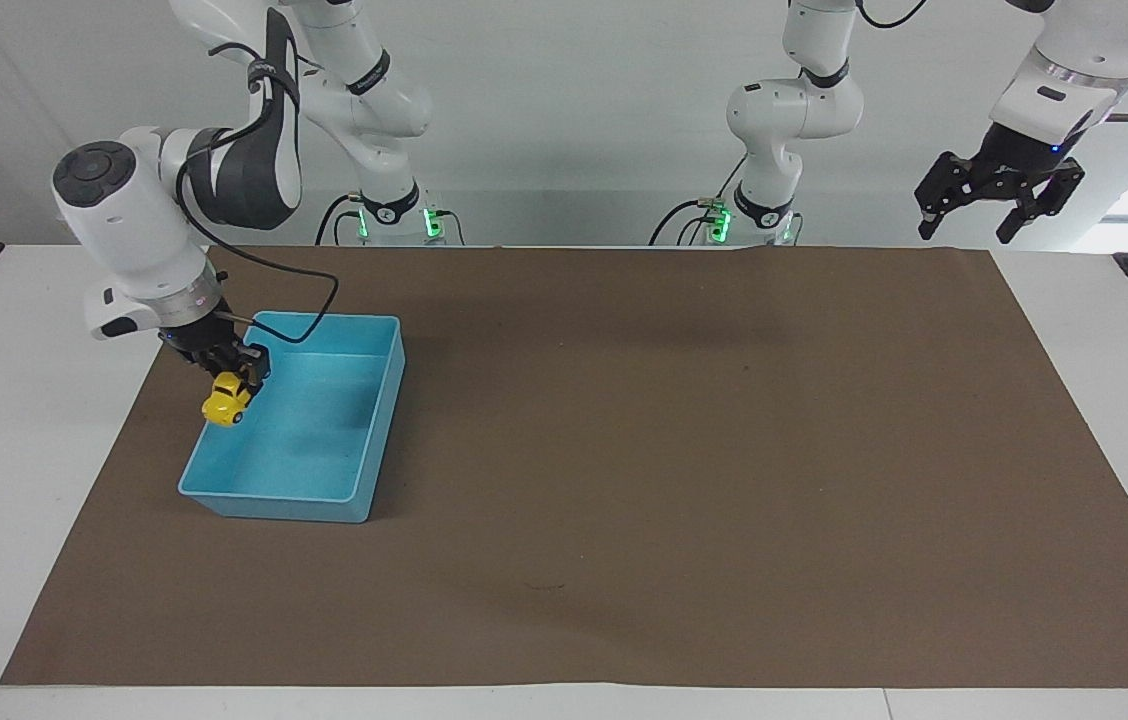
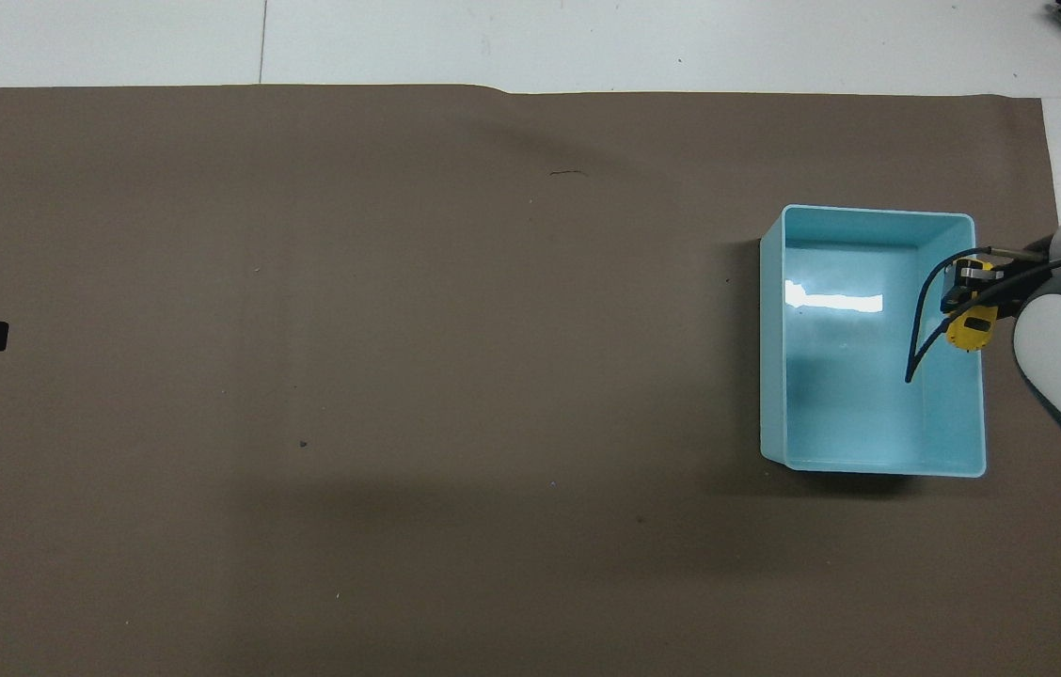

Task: Wind up and store yellow beetle car
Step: 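Carry the yellow car into the blue bin with the right gripper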

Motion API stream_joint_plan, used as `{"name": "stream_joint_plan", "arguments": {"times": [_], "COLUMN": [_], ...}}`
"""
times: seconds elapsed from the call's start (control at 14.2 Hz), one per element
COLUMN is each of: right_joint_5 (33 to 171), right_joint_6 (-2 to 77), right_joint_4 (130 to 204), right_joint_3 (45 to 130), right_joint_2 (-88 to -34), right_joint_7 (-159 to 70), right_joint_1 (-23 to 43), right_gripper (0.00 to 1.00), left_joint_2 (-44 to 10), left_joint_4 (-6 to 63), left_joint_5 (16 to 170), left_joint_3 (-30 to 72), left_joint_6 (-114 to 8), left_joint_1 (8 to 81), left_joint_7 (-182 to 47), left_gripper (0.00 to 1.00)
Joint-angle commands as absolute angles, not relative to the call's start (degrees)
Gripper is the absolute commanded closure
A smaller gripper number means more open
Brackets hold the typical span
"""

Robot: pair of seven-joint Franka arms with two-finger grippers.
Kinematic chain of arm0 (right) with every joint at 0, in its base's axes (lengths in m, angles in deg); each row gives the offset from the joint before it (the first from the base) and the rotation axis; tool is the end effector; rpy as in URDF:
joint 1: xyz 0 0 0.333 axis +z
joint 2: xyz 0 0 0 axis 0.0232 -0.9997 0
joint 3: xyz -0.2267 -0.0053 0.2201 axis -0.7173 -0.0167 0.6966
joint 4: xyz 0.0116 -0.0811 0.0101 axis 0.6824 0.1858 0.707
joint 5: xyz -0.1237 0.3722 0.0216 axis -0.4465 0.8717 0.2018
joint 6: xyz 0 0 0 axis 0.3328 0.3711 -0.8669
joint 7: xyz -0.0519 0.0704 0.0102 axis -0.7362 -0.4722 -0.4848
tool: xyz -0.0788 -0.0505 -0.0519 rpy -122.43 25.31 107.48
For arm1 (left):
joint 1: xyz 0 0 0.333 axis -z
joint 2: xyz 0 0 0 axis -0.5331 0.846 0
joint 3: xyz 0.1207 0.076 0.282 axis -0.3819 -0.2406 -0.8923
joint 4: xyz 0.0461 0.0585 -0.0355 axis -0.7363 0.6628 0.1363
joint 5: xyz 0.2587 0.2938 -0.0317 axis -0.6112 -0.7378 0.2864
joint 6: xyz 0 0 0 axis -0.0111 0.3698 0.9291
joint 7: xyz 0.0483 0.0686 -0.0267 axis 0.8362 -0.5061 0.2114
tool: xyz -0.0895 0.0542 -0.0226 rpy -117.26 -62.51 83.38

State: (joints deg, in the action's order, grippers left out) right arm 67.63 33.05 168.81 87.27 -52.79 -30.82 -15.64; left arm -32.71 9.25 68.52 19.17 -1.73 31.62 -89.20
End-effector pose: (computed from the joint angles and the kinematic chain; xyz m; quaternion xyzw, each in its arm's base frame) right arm 0.5899 -0.0821 0.4618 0.9943 -0.1036 0.0036 0.0241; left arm 0.5171 -0.0116 0.6727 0.9978 -0.0608 0.0253 0.0049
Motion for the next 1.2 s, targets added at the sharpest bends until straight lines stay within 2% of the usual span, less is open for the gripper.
{"name": "stream_joint_plan", "arguments": {"times": [0.0, 0.56, 0.77, 0.99, 1.13], "right_joint_5": [69.2, 69.0, 69.1, 69.2, 69.2], "right_joint_6": [37.2, 52.6, 55.5, 63.3, 64.2], "right_joint_4": [174.5, 185.1, 186.9, 192.3, 193.1], "right_joint_3": [88.0, 88.2, 88.2, 88.2, 88.3], "right_joint_2": [-49.0, -46.6, -46.5, -46.5, -46.7], "right_joint_7": [-35.0, -35.4, -35.5, -38.1, -40.3], "right_joint_1": [-17.0, -14.1, -12.7, -12.7, -12.7], "right_gripper": [1.00, 1.00, 1.00, 1.00, 1.00], "left_joint_2": [-33.0, -33.0, -33.0, -33.0, -33.0], "left_joint_4": [8.8, 8.8, 8.8, 8.8, 8.8], "left_joint_5": [68.5, 68.5, 68.5, 68.5, 68.5], "left_joint_3": [19.4, 19.4, 19.4, 19.4, 19.4], "left_joint_6": [-0.6, -0.6, -0.6, -0.6, -0.6], "left_joint_1": [31.2, 31.2, 31.2, 31.2, 31.2], "left_joint_7": [-89.0, -89.0, -89.0, -89.0, -89.0], "left_gripper": [0.00, 0.00, 0.00, 0.00, 0.00]}}
